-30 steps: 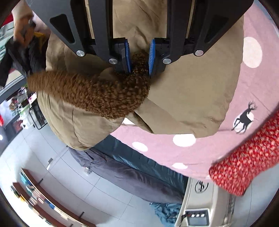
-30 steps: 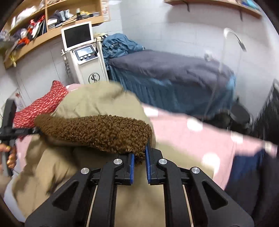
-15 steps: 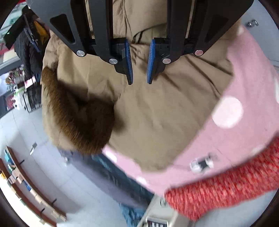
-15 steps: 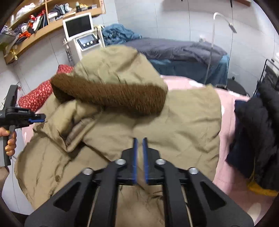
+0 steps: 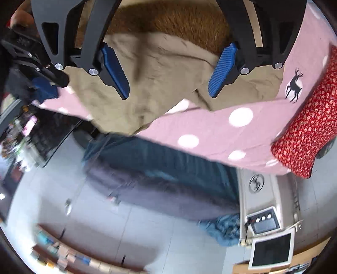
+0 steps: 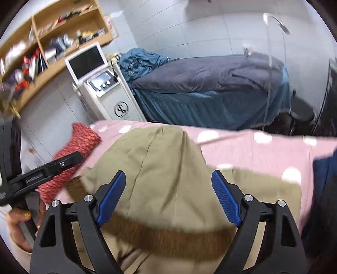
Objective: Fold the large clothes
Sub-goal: 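Fold the hood down over the jacket body with both tools and release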
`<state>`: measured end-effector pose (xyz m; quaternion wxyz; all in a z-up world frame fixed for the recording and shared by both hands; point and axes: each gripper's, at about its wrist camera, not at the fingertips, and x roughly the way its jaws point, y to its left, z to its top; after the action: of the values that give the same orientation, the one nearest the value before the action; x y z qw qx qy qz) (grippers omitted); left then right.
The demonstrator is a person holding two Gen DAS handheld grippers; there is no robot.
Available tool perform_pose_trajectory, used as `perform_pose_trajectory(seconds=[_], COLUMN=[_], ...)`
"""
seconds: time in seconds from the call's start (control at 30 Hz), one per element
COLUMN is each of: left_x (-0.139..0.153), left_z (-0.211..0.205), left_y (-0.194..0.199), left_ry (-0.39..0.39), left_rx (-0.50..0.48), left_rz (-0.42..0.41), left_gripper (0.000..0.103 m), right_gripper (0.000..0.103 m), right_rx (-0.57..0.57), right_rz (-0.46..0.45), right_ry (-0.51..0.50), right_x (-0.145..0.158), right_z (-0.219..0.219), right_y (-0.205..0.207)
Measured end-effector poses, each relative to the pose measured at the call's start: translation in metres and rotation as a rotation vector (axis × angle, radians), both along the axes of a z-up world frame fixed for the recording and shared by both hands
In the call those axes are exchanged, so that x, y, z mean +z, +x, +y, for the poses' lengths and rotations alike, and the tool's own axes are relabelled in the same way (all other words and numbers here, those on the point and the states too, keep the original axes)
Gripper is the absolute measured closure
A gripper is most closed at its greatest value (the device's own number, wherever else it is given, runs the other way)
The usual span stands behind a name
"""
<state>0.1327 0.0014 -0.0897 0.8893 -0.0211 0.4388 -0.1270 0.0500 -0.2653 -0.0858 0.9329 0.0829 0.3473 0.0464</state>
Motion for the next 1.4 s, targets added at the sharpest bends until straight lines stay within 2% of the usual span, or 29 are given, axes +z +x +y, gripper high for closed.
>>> perform_pose_trajectory(seconds=[0.03,0.1,0.17,0.23,0.27,0.37,0.43,0.53,0.73,0.8,0.87,0.97,1.0,1.1,1.17,1.23,1.3,1.4], left_x=[-0.017,-0.040,-0.056,-0.076,-0.085,-0.094,-0.099,-0.104,-0.113,-0.102,-0.082,-0.047,-0.033,-0.014,-0.005,0.009,0.014,-0.003], left_z=[-0.003,-0.002,-0.004,-0.005,-0.005,-0.009,-0.013,-0.014,-0.027,-0.025,-0.020,0.000,0.010,0.020,0.011,-0.002,-0.018,-0.057], left_y=[0.007,-0.001,-0.024,-0.058,-0.075,-0.115,-0.128,-0.123,-0.109,-0.116,-0.125,-0.140,-0.143,-0.125,-0.111,-0.090,-0.069,-0.040], left_ry=[0.009,-0.021,0.029,0.115,0.121,0.188,0.217,0.183,0.237,0.210,0.159,-0.014,-0.102,-0.209,-0.224,-0.248,-0.259,-0.169], left_rx=[-0.002,-0.029,-0.071,-0.145,-0.173,-0.214,-0.197,-0.142,-0.123,-0.133,-0.147,-0.132,-0.112,-0.067,-0.074,-0.091,-0.124,-0.162], left_rz=[0.084,0.173,0.175,0.183,0.195,0.144,0.106,0.119,0.106,0.108,0.086,0.047,0.027,-0.010,-0.014,-0.044,-0.036,0.046], left_gripper=[0.029,0.030,0.030,0.030,0.030,0.029,0.028,0.024,0.019,0.019,0.019,0.017,0.016,0.016,0.017,0.017,0.017,0.017], right_gripper=[0.020,0.020,0.020,0.020,0.020,0.020,0.020,0.019,0.017,0.017,0.017,0.017,0.017,0.017,0.017,0.017,0.017,0.017], right_rx=[0.004,0.062,0.132,0.199,0.210,0.217,0.205,0.161,0.102,0.083,0.065,0.041,0.026,0.008,0.019,0.037,0.054,0.065], right_rz=[0.029,0.129,0.207,0.308,0.340,0.307,0.284,0.290,0.301,0.306,0.269,0.176,0.148,0.118,0.128,0.138,0.144,0.186], right_ry=[-0.046,-0.124,-0.168,-0.222,-0.234,-0.272,-0.308,-0.264,-0.254,-0.237,-0.200,-0.121,-0.096,-0.021,0.006,-0.024,-0.065,-0.102], right_x=[-0.007,-0.034,-0.060,-0.097,-0.112,-0.131,-0.135,-0.141,-0.152,-0.142,-0.127,-0.103,-0.095,-0.086,-0.085,-0.087,-0.094,-0.102], right_z=[0.006,0.021,0.032,0.042,0.043,0.045,0.047,0.040,0.031,0.028,0.023,0.010,0.004,-0.008,-0.006,0.001,0.009,0.027], right_y=[0.008,0.015,0.007,-0.013,-0.023,-0.057,-0.069,-0.067,-0.055,-0.056,-0.067,-0.090,-0.096,-0.101,-0.100,-0.108,-0.112,-0.116])
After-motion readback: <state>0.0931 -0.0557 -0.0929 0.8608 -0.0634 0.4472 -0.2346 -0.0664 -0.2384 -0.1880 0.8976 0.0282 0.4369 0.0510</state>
